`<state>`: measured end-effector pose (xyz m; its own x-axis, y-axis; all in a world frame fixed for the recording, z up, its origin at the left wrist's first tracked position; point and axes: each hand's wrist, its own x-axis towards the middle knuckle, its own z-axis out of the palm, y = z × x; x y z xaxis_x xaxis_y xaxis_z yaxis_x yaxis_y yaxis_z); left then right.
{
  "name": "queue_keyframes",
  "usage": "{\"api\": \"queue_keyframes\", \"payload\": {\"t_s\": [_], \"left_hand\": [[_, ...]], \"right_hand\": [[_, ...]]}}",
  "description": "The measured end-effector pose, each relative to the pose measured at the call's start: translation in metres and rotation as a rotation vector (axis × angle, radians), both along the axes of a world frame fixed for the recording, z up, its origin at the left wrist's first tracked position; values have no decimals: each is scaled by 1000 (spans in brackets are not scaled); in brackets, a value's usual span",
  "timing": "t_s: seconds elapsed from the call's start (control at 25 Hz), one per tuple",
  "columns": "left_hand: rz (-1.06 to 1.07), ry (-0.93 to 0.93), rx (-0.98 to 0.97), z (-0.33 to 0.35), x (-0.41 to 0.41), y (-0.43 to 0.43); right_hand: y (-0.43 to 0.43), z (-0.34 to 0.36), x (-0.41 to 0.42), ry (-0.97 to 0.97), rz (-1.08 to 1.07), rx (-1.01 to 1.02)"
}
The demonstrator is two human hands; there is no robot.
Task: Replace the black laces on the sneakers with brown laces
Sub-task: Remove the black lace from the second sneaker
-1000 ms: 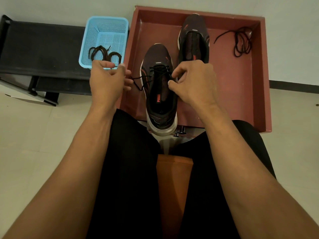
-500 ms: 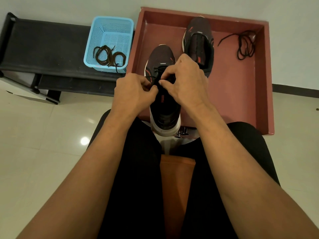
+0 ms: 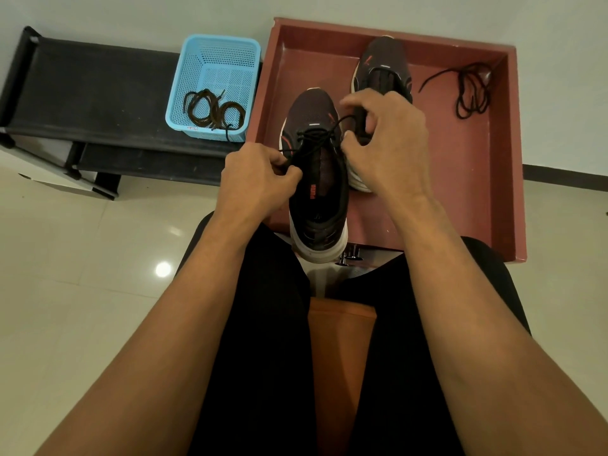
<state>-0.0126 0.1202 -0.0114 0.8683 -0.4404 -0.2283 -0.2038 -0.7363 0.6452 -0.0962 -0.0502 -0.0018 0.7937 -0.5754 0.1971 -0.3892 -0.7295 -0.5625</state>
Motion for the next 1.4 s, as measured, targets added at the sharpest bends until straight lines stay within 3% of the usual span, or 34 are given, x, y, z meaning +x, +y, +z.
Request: {"api": "queue_keyframes", "payload": {"t_s": [0.24, 0.4, 0.6, 0.76, 0.84, 1.08, 1.4], "left_hand": [[-20, -5, -9, -1, 0, 0], [-10, -2, -9, -1, 0, -1], [-12, -7, 6, -2, 1, 0], [-8, -37, 16, -3, 1, -2], [-5, -72, 6, -5, 0, -2], [-163, -330, -65, -7, 5, -17], [-277, -407, 98, -16, 6, -35]], "right_hand": [[26, -5, 7, 291, 155, -84], [19, -1, 6, 138, 90, -45], [-10, 8, -1, -202, -216, 135], [-11, 8, -1, -271, -291, 164], [-8, 6, -1, -207, -215, 141], [8, -6, -1, 296, -32, 54], [19, -12, 4, 310, -78, -74]]}}
